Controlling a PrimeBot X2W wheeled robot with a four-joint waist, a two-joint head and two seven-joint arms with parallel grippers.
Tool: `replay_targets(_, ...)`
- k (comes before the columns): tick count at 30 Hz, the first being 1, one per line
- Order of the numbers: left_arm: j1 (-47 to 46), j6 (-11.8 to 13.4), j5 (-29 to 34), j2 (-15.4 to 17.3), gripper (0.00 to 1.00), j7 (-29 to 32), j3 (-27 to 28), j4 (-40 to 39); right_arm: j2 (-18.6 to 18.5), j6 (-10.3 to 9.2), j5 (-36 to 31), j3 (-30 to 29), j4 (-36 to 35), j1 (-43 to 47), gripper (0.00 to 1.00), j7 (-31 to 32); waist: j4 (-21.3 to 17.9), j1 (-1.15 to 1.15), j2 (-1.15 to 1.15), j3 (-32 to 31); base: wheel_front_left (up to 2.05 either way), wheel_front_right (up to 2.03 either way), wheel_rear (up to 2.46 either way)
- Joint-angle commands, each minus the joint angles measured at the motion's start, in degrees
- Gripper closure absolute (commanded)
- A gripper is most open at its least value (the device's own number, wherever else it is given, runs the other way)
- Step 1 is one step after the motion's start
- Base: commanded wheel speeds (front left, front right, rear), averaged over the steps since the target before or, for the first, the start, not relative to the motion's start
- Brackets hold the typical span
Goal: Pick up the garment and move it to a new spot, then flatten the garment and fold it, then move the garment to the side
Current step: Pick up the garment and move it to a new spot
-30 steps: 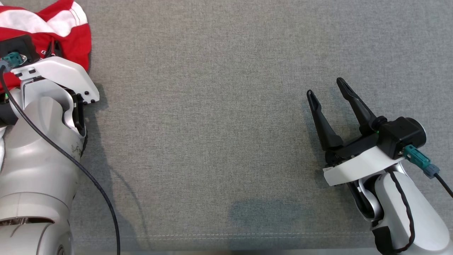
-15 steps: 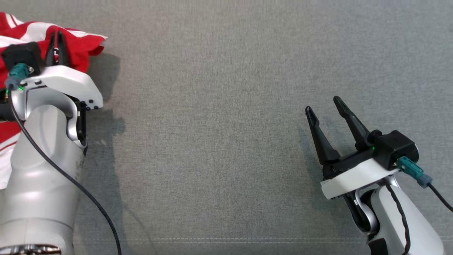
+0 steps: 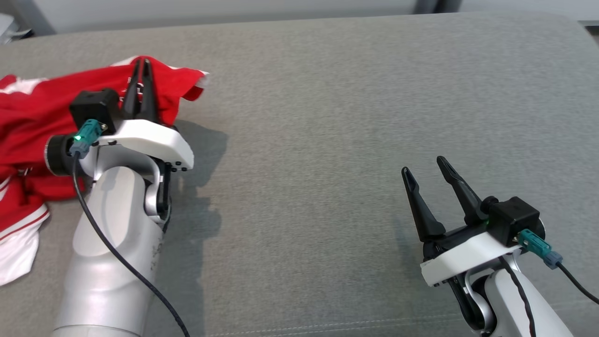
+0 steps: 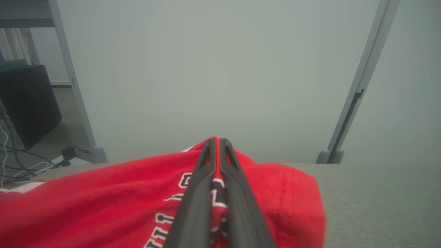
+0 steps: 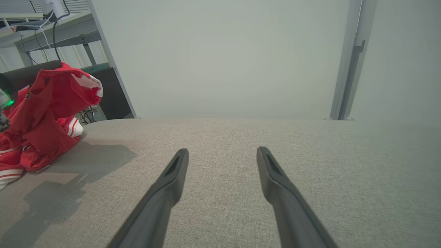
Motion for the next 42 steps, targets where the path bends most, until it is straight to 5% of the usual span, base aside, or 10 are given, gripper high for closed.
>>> replay_targets(1, -0.2, -0.81, -1.21, 1.06, 1.0, -0.33, 0.44, -1.83, 0.28, 0.08, 0.33, 0.6, -1.27, 0.59, 0.0, -0.68, -2.65, 0.0, 0.0, -1.52, 0.0, 0.0, 0.0)
replay_targets(12, -2.25, -2.01, -9.73, -0.16, 1.0, -0.33, -8.46, -1.79, 1.39, 0.08, 0.58, -0.15, -1.3, 1.14, 0.0, -0.68, -10.99, 0.0, 0.0, -1.72, 0.0, 0.0, 0.0)
replay_targets(24, -7.08, 6.13, -23.17, -0.18, 1.0, -0.33, -29.37, -7.33, 2.7, 0.08, 1.19, 0.6, -1.01, 0.62, 0.0, -0.68, -18.28, 0.0, 0.0, -0.61, 0.0, 0.0, 0.0)
replay_targets(40, 5.81, 4.98, -38.14, -0.19, 1.0, 1.13, -45.71, -1.51, 2.91, 0.08, 0.29, -0.99, -0.12, 1.86, 0.0, -0.68, -13.88, 0.0, 0.0, -0.44, 0.0, 0.0, 0.0)
replay_targets(41, 6.29, 4.94, -39.0, -0.19, 0.96, 1.09, -46.38, -1.79, 2.86, 0.08, 0.25, -1.02, 0.01, 1.97, 0.0, -0.68, -13.39, 0.0, 0.0, -0.72, 0.0, 0.0, 0.0)
replay_targets(42, 6.61, 5.06, -39.78, -0.19, 0.65, 0.92, -46.71, -2.14, 2.78, 0.08, 0.22, -1.0, 0.14, 2.09, 0.0, -0.68, -12.9, 0.0, 0.0, -1.03, 0.0, 0.0, 0.0)
